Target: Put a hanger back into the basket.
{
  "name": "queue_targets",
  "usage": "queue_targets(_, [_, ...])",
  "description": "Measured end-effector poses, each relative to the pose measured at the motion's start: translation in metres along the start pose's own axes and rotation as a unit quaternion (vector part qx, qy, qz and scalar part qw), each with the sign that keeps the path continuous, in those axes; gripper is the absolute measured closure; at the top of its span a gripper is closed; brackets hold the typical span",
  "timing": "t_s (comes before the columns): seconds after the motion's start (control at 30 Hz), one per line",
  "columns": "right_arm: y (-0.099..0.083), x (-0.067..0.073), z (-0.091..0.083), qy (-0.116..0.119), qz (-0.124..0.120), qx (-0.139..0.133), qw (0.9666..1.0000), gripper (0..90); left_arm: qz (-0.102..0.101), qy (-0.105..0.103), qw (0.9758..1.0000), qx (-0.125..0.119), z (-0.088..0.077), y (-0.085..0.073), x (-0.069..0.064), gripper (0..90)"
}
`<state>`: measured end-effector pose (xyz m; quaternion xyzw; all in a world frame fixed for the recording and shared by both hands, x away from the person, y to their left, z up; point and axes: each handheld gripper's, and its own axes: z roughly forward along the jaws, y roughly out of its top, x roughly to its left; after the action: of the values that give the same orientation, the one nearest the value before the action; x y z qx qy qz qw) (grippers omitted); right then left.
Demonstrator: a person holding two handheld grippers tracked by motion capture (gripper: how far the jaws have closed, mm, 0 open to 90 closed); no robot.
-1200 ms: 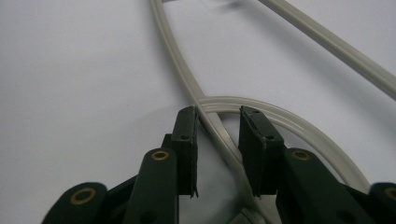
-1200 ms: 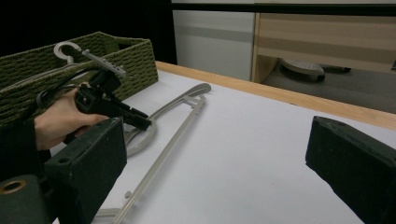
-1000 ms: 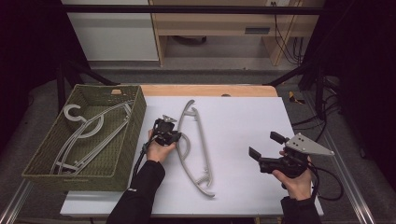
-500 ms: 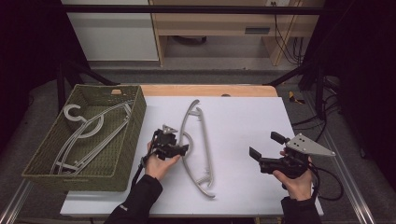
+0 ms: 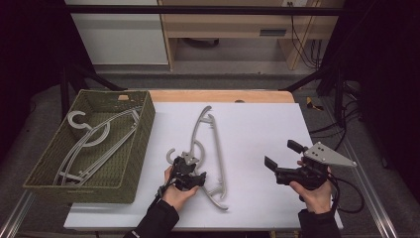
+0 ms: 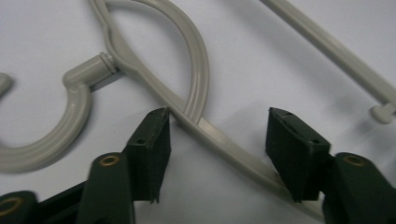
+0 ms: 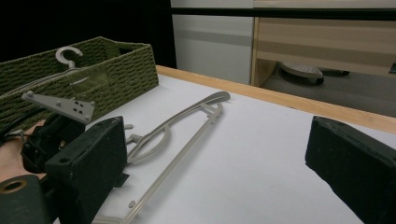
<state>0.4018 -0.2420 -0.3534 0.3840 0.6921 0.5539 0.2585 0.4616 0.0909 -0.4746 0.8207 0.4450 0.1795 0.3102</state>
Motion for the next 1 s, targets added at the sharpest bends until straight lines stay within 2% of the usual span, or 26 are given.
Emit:
queue_targets(0.17, [0.000, 0.001, 0.000, 0.000, -0.001, 0.002, 1.0000, 5.6, -0.006, 0.008, 0.9997, 0.021, 0.000, 0.006, -0.002, 45.5])
queue_targets(0.33, [0.001, 0.000, -0.003, 0.000, 0.000, -0.003, 1.0000, 5.6, 0.001, 0.002, 0.9998, 0.022, -0.002, 0.005, 0.004, 48.1])
queue_targets(0.47, [0.001, 0.000, -0.004, 0.000, 0.002, -0.006, 1.0000, 5.6, 0.007, -0.002, 0.9998, 0.021, -0.005, 0.002, 0.012, 50.4])
queue_targets(0.63, [0.001, -0.001, -0.004, 0.000, 0.004, -0.006, 1.0000, 5.6, 0.001, -0.021, 0.9993, 0.030, -0.013, -0.004, 0.034, 56.6])
queue_targets(0.7, [0.001, -0.001, -0.004, -0.001, 0.004, -0.006, 1.0000, 5.7, 0.008, -0.022, 0.9990, 0.037, -0.017, -0.007, 0.040, 60.3])
queue_targets(0.73, [0.001, -0.001, -0.004, 0.000, 0.004, -0.006, 1.0000, 5.6, 0.005, -0.022, 0.9991, 0.037, -0.019, -0.009, 0.043, 62.4])
queue_targets(0.9, [0.000, 0.000, -0.001, -0.002, 0.000, -0.001, 1.0000, 5.6, -0.001, -0.029, 0.9986, 0.045, -0.022, -0.010, 0.051, 67.2])
queue_targets(1.0, [0.000, 0.000, -0.001, 0.000, -0.001, -0.001, 1.0000, 5.7, -0.014, -0.027, 0.9986, 0.044, -0.020, -0.008, 0.052, 68.0])
